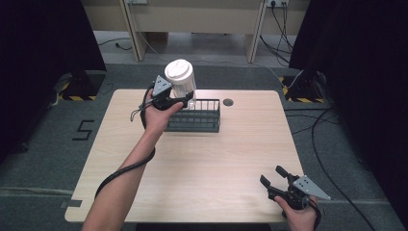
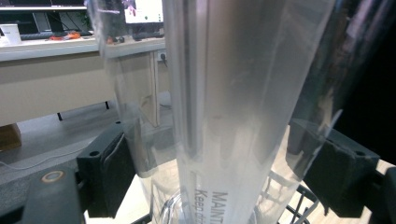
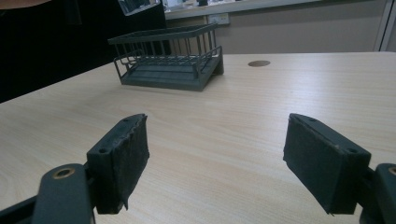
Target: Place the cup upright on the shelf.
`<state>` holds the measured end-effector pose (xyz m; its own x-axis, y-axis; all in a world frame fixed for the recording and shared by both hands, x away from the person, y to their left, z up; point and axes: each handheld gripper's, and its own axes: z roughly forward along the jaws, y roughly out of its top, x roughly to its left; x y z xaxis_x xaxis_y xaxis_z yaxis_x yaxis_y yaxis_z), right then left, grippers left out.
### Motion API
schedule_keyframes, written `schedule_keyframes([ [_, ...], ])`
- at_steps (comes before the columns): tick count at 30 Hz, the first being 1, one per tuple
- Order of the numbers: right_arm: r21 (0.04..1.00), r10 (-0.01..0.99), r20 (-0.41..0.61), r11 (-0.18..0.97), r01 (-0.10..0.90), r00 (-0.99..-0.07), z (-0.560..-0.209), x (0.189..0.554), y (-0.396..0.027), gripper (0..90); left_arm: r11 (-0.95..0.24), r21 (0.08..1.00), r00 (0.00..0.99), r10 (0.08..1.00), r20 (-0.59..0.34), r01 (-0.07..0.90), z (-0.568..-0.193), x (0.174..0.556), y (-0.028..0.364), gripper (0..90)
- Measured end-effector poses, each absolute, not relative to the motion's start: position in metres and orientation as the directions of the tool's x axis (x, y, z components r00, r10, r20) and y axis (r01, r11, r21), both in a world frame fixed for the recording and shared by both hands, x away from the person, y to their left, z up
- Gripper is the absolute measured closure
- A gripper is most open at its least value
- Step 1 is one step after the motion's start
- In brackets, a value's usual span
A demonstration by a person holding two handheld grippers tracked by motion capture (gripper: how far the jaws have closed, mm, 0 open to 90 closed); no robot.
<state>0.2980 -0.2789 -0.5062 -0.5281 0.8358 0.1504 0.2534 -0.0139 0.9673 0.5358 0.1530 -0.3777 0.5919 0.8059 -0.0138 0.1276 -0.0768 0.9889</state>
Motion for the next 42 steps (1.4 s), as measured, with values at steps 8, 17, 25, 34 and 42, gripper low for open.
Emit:
schedule_keyframes([
  [8,0.968,0.835,0.15,-0.014,0.252,-0.529,-0.506,0.298,-0.28,22.6,-0.068,0.985,0.578,0.815,-0.036,0.156,-0.388,0.546,0.149,17.7],
  [17,0.967,0.832,0.151,-0.012,0.255,-0.534,-0.507,0.298,-0.279,22.6,-0.086,0.981,0.576,0.817,-0.032,0.176,-0.398,0.547,0.148,17.7],
  [25,0.966,0.832,0.153,-0.013,0.256,-0.534,-0.507,0.299,-0.278,22.6,-0.092,0.979,0.574,0.818,-0.032,0.185,-0.402,0.55,0.144,17.6],
  [34,0.967,0.831,0.149,-0.009,0.255,-0.536,-0.508,0.299,-0.279,22.6,-0.095,0.974,0.569,0.821,-0.039,0.204,-0.41,0.551,0.139,17.6],
  [42,0.966,0.828,0.15,-0.005,0.26,-0.54,-0.508,0.299,-0.277,22.5,-0.101,0.969,0.557,0.829,-0.043,0.225,-0.418,0.553,0.138,17.6],
])
